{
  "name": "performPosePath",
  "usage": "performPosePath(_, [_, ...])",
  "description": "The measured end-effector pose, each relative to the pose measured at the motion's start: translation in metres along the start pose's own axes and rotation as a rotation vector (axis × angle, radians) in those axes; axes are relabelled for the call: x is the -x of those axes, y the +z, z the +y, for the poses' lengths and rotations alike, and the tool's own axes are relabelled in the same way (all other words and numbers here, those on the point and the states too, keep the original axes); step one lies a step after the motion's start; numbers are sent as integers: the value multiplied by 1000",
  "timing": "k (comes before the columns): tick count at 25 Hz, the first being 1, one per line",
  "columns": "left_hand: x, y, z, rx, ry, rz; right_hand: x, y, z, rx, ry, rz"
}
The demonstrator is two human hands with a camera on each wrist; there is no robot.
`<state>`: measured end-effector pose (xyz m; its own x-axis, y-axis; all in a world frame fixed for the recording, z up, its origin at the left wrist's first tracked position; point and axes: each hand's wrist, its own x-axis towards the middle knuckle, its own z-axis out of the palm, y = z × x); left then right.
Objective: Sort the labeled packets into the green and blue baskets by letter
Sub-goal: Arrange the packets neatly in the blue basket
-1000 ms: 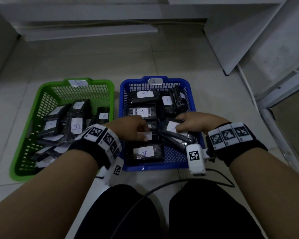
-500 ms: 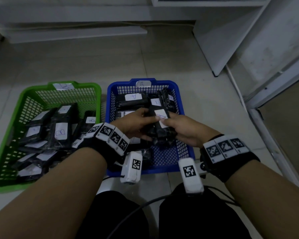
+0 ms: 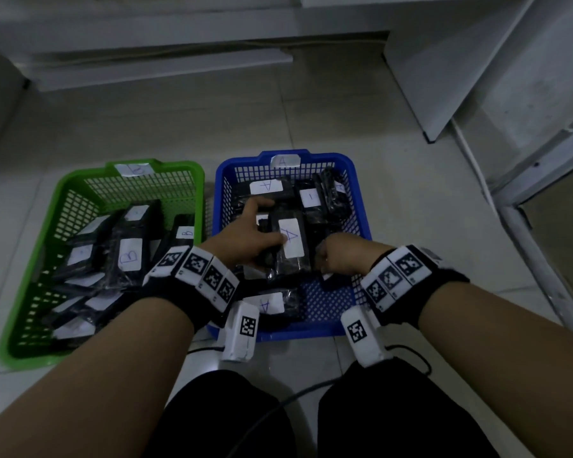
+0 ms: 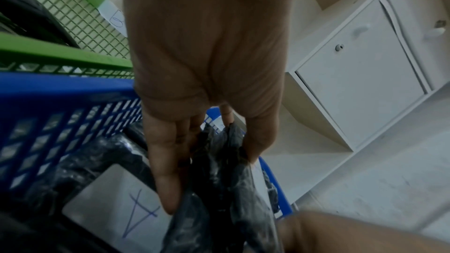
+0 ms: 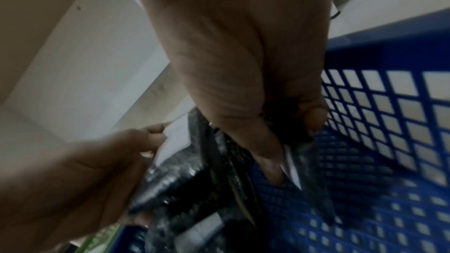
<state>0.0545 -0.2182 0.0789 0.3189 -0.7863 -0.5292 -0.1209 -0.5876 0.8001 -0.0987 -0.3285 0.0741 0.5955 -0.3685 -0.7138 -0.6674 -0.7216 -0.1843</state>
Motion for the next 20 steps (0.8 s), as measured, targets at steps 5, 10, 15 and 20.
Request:
performPosePath(5, [-11, 24, 5, -100, 18, -84, 37, -31, 27, -194, 35, 264])
performPosePath(10, [-36, 62, 8, -231, 38, -135, 52, -27, 51, -390, 73, 365])
performPosePath(15, [-50, 78, 10, -648, 29, -168, 48, -14, 62, -444, 79, 531])
performPosePath(20, [-37, 69, 20, -756, -3, -122, 40, -9, 56, -499, 45, 551])
